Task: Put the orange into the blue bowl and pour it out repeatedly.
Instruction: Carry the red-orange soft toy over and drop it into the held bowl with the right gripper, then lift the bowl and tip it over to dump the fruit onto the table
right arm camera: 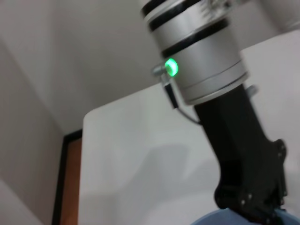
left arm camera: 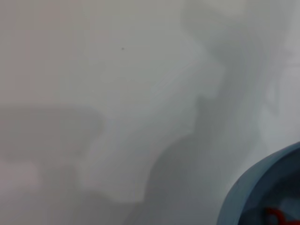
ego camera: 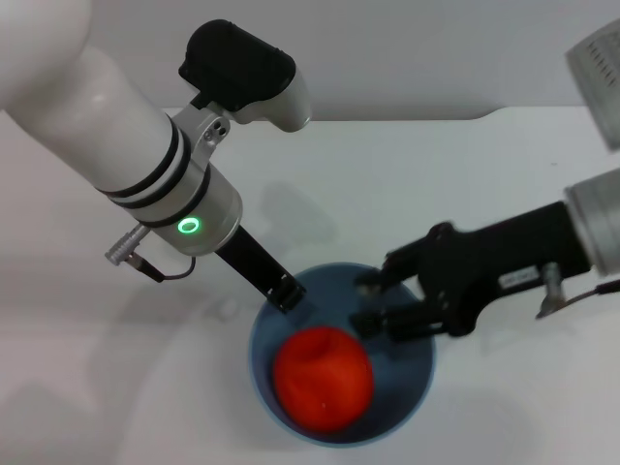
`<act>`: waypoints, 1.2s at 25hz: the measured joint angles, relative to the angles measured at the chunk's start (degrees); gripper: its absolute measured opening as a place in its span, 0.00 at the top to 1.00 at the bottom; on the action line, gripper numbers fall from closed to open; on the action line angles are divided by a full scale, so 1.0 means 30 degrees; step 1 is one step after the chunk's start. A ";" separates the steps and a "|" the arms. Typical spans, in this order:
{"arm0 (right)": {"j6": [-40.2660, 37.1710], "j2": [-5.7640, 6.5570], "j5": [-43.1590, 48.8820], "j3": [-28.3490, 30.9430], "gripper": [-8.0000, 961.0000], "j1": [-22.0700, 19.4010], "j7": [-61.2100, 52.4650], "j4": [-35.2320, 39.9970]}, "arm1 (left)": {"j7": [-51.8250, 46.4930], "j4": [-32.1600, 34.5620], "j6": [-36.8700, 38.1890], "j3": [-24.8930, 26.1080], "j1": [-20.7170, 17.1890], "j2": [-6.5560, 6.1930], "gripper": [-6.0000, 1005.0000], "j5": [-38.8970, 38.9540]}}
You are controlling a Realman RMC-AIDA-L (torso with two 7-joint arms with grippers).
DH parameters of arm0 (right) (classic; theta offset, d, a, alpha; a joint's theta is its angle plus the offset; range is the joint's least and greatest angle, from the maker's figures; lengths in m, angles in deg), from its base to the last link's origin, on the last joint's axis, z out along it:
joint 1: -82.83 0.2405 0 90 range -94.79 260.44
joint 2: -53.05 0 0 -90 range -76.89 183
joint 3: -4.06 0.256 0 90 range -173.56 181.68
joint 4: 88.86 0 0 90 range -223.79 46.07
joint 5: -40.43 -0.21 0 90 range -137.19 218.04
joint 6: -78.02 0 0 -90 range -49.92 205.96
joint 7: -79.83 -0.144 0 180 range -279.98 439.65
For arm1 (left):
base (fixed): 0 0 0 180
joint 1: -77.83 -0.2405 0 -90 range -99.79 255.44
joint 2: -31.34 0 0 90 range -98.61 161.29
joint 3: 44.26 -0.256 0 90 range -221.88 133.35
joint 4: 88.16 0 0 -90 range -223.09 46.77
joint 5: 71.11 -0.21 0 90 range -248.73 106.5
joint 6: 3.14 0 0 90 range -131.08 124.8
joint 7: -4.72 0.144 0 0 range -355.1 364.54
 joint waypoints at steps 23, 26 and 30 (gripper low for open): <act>-0.1740 0.0123 0.9050 0.6679 0.45 -0.2560 -0.5402 0.1095 | 0.2856 0.8414 -1.2361 -0.6939 -0.7714 -0.0245 1.00 -0.7570; -0.1618 0.0122 0.9088 0.6917 0.45 -0.2937 -0.5410 0.1163 | 0.3632 0.8402 -1.5635 -0.8268 -0.8818 -0.0243 1.00 -0.8393; -0.1600 0.0117 0.9111 0.7551 0.45 -0.3220 -0.5405 0.1173 | 0.5605 0.7901 -2.1232 -0.9418 -1.0570 -0.0261 1.00 -0.8447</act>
